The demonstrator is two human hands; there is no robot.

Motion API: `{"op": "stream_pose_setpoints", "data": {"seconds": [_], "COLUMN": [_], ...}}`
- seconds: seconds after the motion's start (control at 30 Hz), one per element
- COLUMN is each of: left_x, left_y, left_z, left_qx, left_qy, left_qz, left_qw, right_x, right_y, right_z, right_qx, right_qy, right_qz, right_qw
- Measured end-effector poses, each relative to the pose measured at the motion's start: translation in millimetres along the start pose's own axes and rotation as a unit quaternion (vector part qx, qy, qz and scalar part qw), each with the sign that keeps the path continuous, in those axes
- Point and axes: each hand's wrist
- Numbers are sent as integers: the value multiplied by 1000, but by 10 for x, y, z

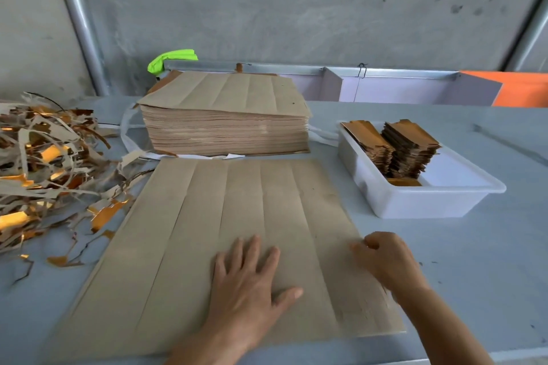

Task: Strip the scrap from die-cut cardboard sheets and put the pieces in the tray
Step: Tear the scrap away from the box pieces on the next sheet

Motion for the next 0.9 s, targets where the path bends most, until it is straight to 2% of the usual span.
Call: {"op": "stream_pose_setpoints", "data": {"seconds": [0.1,0.17,0.23,0.33,0.43,0.5,0.6,0.7,0.8,0.9], "left_x": [-181,-217,-303,-362,-444,-400,-402,-441,-504,-527], "left_y": [-20,59,225,488,557,523,440,395,405,424], "left_z": [79,146,203,205,149,128,146,187,239,222], "left_qx": [74,139,178,193,157,135,125,111,101,78], "left_qy": [51,122,135,174,195,179,187,198,244,247], "left_qz": [31,111,214,209,250,325,432,483,448,469], "left_qw": [996,976,951,943,935,919,874,846,854,845], "right_x": [-185,-291,-343,-320,-261,-261,-286,-315,-329,-329], "right_y": [-89,-179,-263,-357,-442,-469,-449,-405,-357,-346], "right_z": [-19,-13,-14,-6,19,19,23,50,71,128], "right_qx": [21,46,74,74,70,64,64,70,58,-24], "right_qy": [-22,-52,-83,-104,-114,-109,-103,-98,-78,-32], "right_qz": [-124,-206,-284,-337,-374,-383,-380,-370,-326,-264], "right_qw": [992,976,952,933,918,915,917,921,940,964]}}
Point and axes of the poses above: each hand's wrist, its own z-axis away from the middle knuckle, its own x-axis out of the palm, y = z × x, and after that the axes turned 14 degrees about -z, right-handed
